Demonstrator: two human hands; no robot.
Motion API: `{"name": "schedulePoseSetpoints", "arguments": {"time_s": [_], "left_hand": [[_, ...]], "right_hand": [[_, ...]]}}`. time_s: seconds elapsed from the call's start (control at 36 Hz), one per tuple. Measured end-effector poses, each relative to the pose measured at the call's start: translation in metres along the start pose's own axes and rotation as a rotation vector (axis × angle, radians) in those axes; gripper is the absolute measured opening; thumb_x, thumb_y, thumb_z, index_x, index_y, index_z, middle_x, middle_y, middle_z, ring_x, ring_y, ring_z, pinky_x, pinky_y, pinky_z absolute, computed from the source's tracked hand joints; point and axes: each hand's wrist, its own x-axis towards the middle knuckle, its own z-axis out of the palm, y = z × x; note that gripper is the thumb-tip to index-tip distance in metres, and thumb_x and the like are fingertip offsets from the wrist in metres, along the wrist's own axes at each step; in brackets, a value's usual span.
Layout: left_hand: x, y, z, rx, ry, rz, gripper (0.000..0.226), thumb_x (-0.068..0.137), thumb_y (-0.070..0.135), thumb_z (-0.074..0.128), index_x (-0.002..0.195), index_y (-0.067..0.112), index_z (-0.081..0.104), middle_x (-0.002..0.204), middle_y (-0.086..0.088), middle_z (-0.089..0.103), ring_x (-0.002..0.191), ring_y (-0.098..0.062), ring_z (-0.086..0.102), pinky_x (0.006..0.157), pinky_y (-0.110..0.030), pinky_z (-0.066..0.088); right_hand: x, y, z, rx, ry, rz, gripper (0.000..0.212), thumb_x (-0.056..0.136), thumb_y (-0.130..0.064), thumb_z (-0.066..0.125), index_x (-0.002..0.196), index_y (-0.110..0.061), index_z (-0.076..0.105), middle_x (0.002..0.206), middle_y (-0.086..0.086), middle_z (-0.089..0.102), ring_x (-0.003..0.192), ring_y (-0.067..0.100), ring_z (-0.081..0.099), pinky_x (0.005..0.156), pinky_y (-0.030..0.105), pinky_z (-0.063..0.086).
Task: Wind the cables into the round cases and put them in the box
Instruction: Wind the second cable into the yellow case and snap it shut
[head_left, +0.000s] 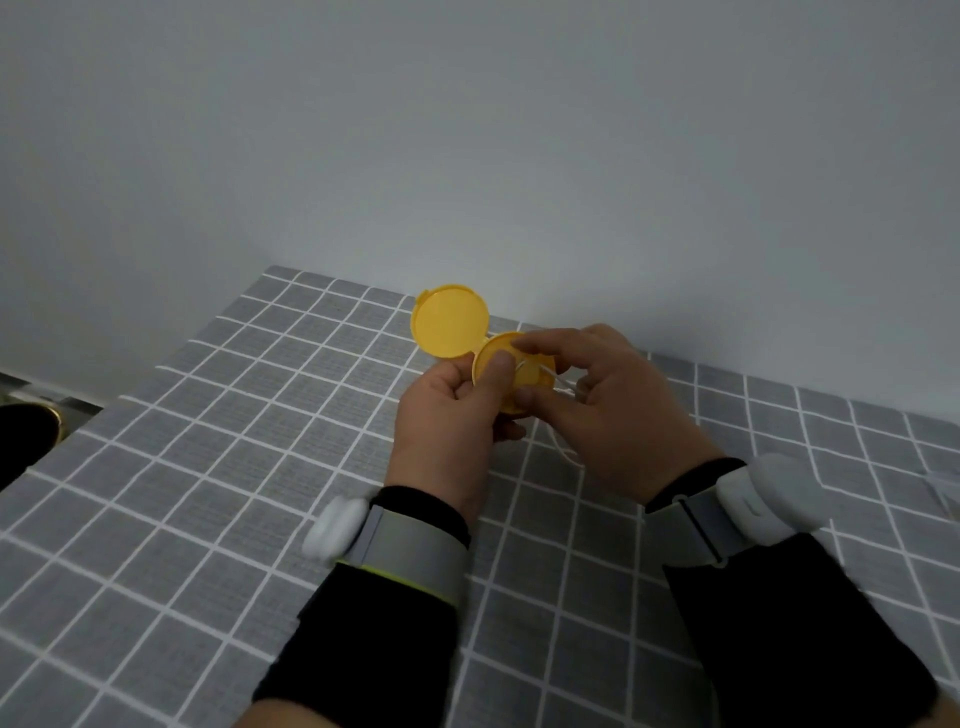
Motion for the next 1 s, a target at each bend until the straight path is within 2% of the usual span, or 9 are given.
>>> {"name": "schedulePoseSetpoints", "arguments": {"time_s": [0.08, 0.22, 0.28, 0.36, 0.53, 0.72, 0.86, 0.92, 1.0], "left_hand": [[-0.001, 0.000, 0.000, -0.012, -0.031, -0.006, 0.020, 0.095, 0.019, 0.063, 0.105, 0.004, 0.071, 0.080, -0.004, 0.075, 0.072, -0.014, 0.070, 0.064, -0.028, 0.057], [0.003, 0.000, 0.001, -0.071, 0.048, 0.005, 0.021, 0.094, 0.014, 0.064, 0.106, -0.003, 0.067, 0.090, -0.014, 0.075, 0.082, -0.024, 0.072, 0.070, -0.032, 0.059], [0.004, -0.001, 0.001, -0.069, 0.095, 0.014, 0.020, 0.094, 0.015, 0.065, 0.106, -0.001, 0.067, 0.091, -0.013, 0.074, 0.082, -0.022, 0.071, 0.066, -0.027, 0.056], [0.005, 0.000, 0.000, -0.067, 0.119, 0.029, 0.017, 0.094, 0.015, 0.065, 0.105, 0.003, 0.068, 0.094, -0.012, 0.074, 0.084, -0.022, 0.071, 0.066, -0.026, 0.056], [0.004, 0.001, 0.000, -0.091, 0.096, 0.036, 0.024, 0.093, 0.013, 0.065, 0.112, -0.001, 0.066, 0.102, -0.016, 0.075, 0.097, -0.024, 0.072, 0.087, -0.033, 0.058], [0.004, 0.002, 0.001, -0.083, 0.033, 0.085, 0.027, 0.091, 0.012, 0.067, 0.114, -0.002, 0.065, 0.098, -0.008, 0.077, 0.092, -0.015, 0.073, 0.079, -0.022, 0.056], [0.004, 0.003, 0.002, 0.061, 0.060, 0.135, 0.038, 0.086, 0.013, 0.074, 0.116, -0.006, 0.061, 0.086, 0.002, 0.074, 0.076, -0.007, 0.070, 0.068, -0.021, 0.053], [0.006, 0.002, 0.001, 0.095, 0.140, 0.094, 0.064, 0.082, 0.017, 0.079, 0.136, 0.005, 0.047, 0.098, 0.002, 0.070, 0.076, -0.001, 0.068, 0.069, -0.019, 0.054], [0.004, 0.002, 0.000, 0.060, 0.161, 0.032, 0.092, 0.081, 0.025, 0.079, 0.153, 0.030, 0.022, 0.140, 0.001, 0.052, 0.113, 0.001, 0.060, 0.093, -0.022, 0.051]], "right_hand": [[0.001, 0.002, 0.000, 0.007, -0.029, 0.012, 0.037, 0.084, -0.038, 0.075, 0.117, -0.047, 0.062, 0.105, -0.010, 0.055, 0.090, -0.004, 0.056, 0.076, 0.018, 0.041], [-0.001, -0.004, 0.006, 0.174, -0.010, 0.080, 0.042, 0.087, -0.034, 0.073, 0.120, -0.043, 0.048, 0.100, -0.010, 0.060, 0.058, -0.002, 0.055, 0.062, 0.021, 0.045], [0.000, -0.008, 0.008, 0.257, 0.021, 0.189, 0.043, 0.090, -0.034, 0.069, 0.125, -0.038, 0.044, 0.101, -0.010, 0.061, 0.063, 0.003, 0.059, 0.064, 0.021, 0.047], [0.002, -0.010, 0.016, 0.290, 0.081, 0.263, 0.028, 0.091, -0.035, 0.066, 0.118, -0.027, 0.061, 0.101, -0.007, 0.068, 0.081, 0.006, 0.064, 0.077, 0.030, 0.052], [0.000, -0.013, 0.024, 0.307, 0.143, 0.304, 0.022, 0.086, -0.034, 0.074, 0.104, -0.021, 0.072, 0.094, -0.007, 0.073, 0.091, 0.005, 0.067, 0.088, 0.040, 0.057], [0.004, -0.010, 0.013, 0.413, 0.108, 0.296, 0.017, 0.087, -0.025, 0.075, 0.101, -0.015, 0.070, 0.088, 0.001, 0.077, 0.077, 0.010, 0.072, 0.070, 0.030, 0.058], [0.006, -0.006, -0.003, 0.259, 0.091, 0.203, 0.008, 0.088, -0.021, 0.074, 0.095, -0.020, 0.069, 0.086, -0.002, 0.074, 0.081, 0.016, 0.071, 0.078, 0.037, 0.059], [0.006, -0.004, -0.012, 0.192, 0.089, 0.176, 0.008, 0.088, -0.021, 0.073, 0.090, -0.026, 0.068, 0.083, -0.007, 0.071, 0.077, 0.009, 0.067, 0.074, 0.030, 0.057], [0.005, -0.003, -0.025, 0.075, 0.039, 0.161, 0.006, 0.087, -0.023, 0.071, 0.091, -0.026, 0.069, 0.082, -0.011, 0.069, 0.077, 0.006, 0.064, 0.069, 0.019, 0.053]]}}
